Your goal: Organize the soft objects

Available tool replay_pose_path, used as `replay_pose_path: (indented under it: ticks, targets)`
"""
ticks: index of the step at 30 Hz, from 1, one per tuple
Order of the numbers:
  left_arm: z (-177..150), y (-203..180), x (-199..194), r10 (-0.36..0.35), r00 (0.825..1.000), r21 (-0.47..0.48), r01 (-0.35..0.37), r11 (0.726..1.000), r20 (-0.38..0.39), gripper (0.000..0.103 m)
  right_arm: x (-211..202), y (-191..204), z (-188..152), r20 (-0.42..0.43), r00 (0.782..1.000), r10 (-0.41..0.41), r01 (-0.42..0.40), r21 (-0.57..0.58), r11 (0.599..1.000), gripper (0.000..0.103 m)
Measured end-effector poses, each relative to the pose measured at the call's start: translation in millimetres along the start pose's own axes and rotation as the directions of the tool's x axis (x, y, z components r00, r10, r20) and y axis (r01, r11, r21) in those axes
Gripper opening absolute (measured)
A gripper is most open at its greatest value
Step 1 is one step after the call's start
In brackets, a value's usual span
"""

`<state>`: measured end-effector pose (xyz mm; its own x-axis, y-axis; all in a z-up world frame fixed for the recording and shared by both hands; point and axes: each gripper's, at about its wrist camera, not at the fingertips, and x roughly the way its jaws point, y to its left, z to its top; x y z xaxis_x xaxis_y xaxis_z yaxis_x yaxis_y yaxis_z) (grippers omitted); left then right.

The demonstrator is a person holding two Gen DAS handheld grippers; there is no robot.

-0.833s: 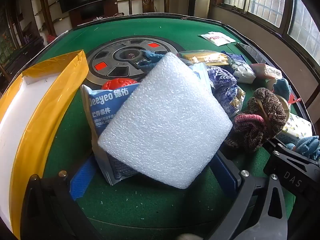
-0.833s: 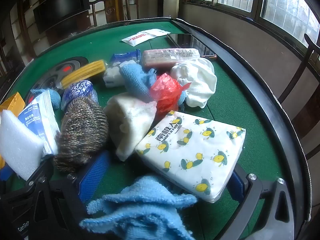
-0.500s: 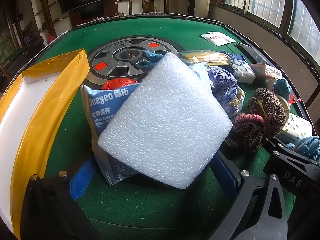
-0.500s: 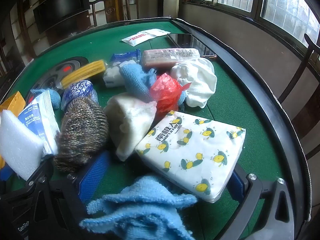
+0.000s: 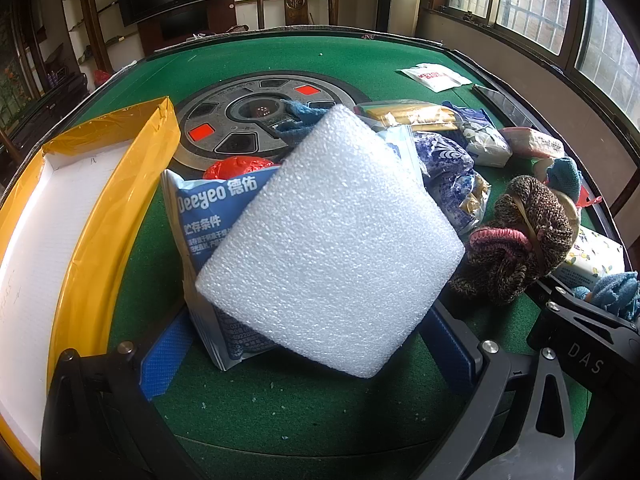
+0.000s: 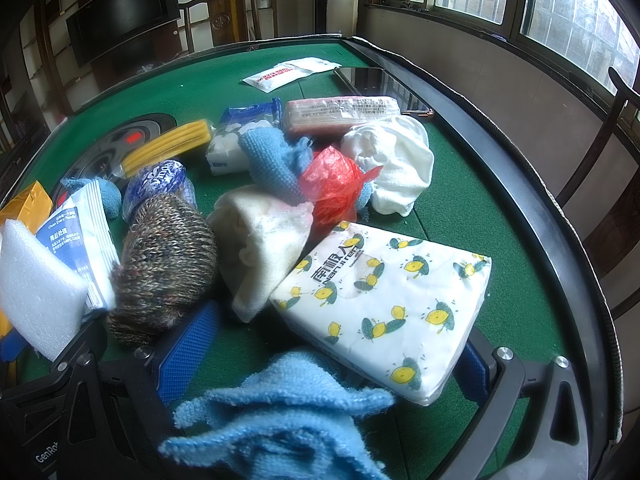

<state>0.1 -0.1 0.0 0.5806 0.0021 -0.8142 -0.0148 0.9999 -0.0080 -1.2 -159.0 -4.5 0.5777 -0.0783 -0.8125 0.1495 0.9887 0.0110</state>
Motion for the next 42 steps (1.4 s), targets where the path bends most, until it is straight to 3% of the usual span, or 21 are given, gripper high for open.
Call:
replay_pose_path:
  ticks: [33, 35, 39, 42]
  targets:
    - [0, 0, 0, 0.004, 1.000, -0.004, -0.004, 1.000, 0.000, 0.103, -1, 0, 0, -0.001, 1.000, 0.012, -0.012, -0.014, 1.000, 0.102]
    - [1, 1, 0, -0.001, 1.000, -0.005, 0.001, 1.000, -0.004, 0.103, -2, 0, 0, -0.018, 0.999, 0.043, -0.044, -0.056, 0.997, 0.102]
    - [-12, 13, -12, -0.045, 0.994, 0.063, 0.051, 0.997, -0.097, 0.103, -6, -7, -11, -0.096, 0.993, 0.065, -0.074, -0.094, 0.993, 0.102]
    - [-25, 14, -20, -0.051, 0.996, 0.081, 0.056, 0.995, -0.071, 0.103, -13, -7, -21, -0.128, 0.989, 0.072, -0.089, -0.126, 0.988, 0.102]
